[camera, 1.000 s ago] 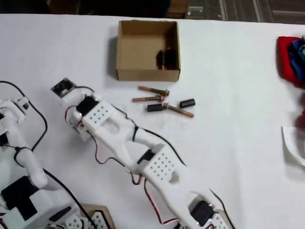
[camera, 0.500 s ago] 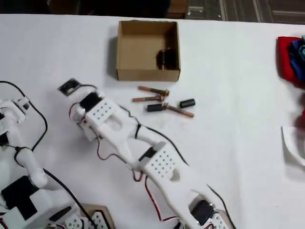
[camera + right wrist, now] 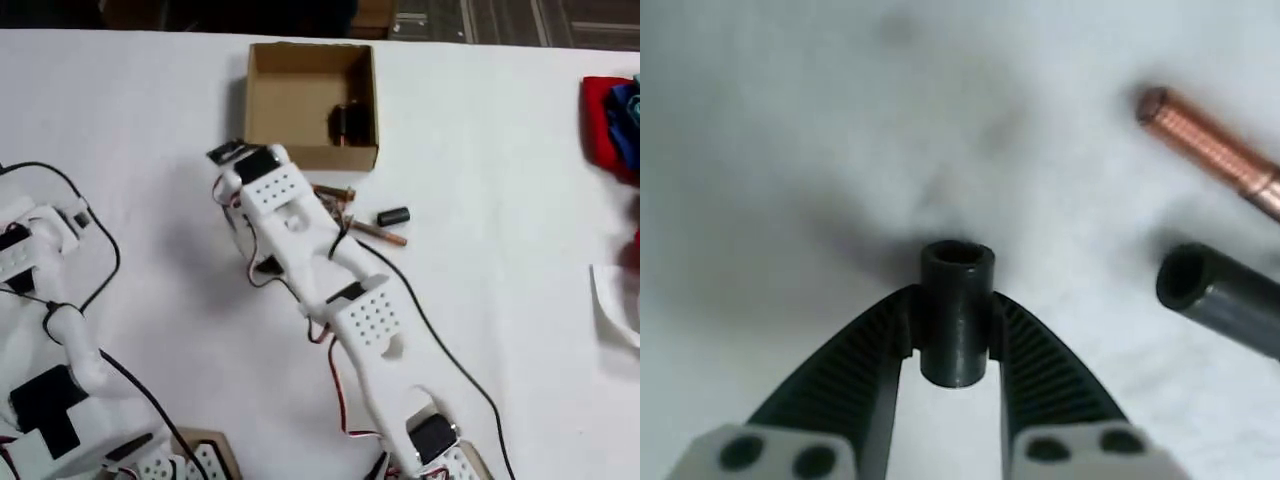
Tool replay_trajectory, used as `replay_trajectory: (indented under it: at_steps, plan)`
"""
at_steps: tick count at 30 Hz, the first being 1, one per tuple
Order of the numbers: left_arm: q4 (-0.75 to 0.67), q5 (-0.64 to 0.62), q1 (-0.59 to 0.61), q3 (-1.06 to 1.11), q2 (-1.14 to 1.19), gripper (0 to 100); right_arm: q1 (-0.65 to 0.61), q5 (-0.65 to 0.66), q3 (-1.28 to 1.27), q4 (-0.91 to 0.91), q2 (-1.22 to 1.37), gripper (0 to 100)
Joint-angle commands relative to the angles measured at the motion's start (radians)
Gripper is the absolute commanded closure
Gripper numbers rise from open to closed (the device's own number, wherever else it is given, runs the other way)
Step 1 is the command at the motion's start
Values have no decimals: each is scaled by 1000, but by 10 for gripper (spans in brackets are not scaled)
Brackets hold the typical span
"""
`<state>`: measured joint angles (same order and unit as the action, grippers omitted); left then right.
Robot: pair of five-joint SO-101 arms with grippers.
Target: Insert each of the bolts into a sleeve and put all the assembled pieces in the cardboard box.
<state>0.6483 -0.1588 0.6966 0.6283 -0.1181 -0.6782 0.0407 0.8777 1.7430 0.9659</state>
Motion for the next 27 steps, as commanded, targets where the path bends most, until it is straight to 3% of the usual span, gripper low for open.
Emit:
replay_trajectory:
  at_steps: [1,6,24,27]
  plan:
    - [5,-11,-12,-47,-5,752,13,38,-9,5,-87,969]
    - [5,-11,-12,-47,-5,752,8,49,-14,-5,-87,892]
    - [5,-8,-14,-48,-5,752,8,51,-3,-67,77,907]
    - [5,-8,-15,-48,-5,752,12,51,-2,-67,77,981]
